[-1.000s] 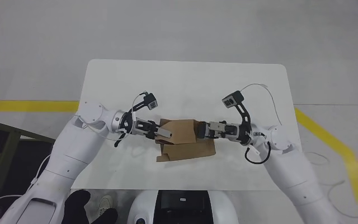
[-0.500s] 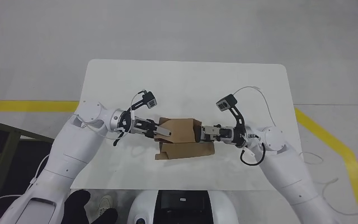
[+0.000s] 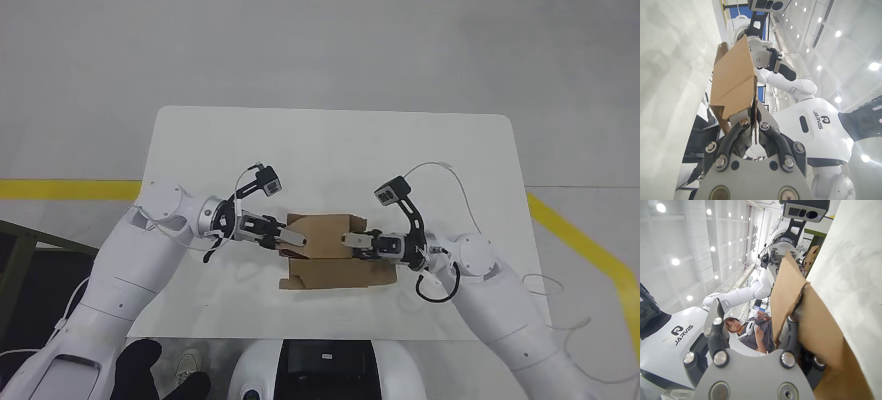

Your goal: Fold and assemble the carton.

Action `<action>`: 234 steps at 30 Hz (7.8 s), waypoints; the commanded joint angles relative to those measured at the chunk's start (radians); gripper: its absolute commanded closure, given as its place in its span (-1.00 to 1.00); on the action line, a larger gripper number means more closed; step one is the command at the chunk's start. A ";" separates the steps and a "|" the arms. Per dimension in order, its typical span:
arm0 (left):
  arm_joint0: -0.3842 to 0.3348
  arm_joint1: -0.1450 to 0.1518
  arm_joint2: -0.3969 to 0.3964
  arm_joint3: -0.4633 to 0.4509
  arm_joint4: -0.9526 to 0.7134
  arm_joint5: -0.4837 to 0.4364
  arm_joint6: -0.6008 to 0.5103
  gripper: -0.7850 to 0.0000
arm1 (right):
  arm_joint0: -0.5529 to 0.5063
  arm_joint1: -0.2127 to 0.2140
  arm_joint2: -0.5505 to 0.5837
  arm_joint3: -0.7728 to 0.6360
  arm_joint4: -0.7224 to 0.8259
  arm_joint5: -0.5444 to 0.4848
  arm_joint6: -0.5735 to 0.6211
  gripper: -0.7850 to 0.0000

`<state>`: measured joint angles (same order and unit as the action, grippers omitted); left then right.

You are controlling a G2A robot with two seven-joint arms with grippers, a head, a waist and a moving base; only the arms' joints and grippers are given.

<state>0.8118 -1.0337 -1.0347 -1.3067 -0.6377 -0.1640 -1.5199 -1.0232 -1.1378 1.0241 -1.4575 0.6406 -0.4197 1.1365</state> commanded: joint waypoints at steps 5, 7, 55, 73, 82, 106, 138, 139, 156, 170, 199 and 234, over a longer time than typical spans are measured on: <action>0.002 0.000 0.002 -0.007 0.001 0.002 -0.007 1.00 | 0.021 0.002 0.010 0.014 -0.047 0.016 0.024 -0.53; 0.002 0.000 0.002 -0.008 0.003 0.003 -0.009 1.00 | 0.029 0.004 0.012 0.020 -0.066 0.027 0.036 -0.50; -0.007 0.015 -0.012 -0.054 -0.131 -0.046 -0.007 -1.00 | 0.057 0.008 0.009 0.023 -0.223 0.096 0.052 1.00; -0.014 -0.014 0.057 -0.145 -0.116 -0.051 0.031 -1.00 | 0.044 0.011 0.024 -0.023 -0.242 0.144 -0.010 1.00; -0.030 -0.021 0.074 -0.130 -0.067 -0.031 0.037 -1.00 | 0.031 0.014 0.033 -0.045 -0.243 0.154 -0.017 1.00; 0.022 0.004 -0.046 -0.078 -0.018 -0.023 0.085 -1.00 | -0.020 0.028 0.086 -0.086 -0.237 0.160 -0.044 1.00; 0.026 0.011 -0.088 -0.066 0.037 -0.035 0.121 -1.00 | -0.038 0.031 0.087 -0.101 -0.262 0.169 -0.064 1.00; 0.027 0.011 -0.085 -0.071 0.037 -0.034 0.119 -1.00 | -0.040 0.031 0.088 -0.102 -0.262 0.169 -0.067 1.00; 0.018 0.005 -0.069 -0.073 0.032 -0.033 0.119 -1.00 | -0.044 0.030 0.092 -0.104 -0.280 0.169 -0.124 1.00; 0.022 0.004 -0.069 -0.086 0.022 -0.032 0.121 -1.00 | -0.052 0.028 0.084 -0.130 -0.266 0.176 -0.137 1.00; 0.014 0.005 -0.088 -0.087 0.027 -0.043 0.123 -1.00 | -0.034 0.012 0.000 -0.135 -0.213 0.154 -0.049 1.00; -0.002 -0.008 -0.055 -0.099 0.032 -0.060 0.132 -1.00 | -0.019 0.000 -0.020 -0.111 -0.199 0.143 -0.053 1.00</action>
<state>0.8104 -1.0432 -1.0861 -1.4066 -0.6219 -0.2233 -1.3919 -1.0417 -1.1384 1.0003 -1.5695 0.4437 -0.2757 1.0862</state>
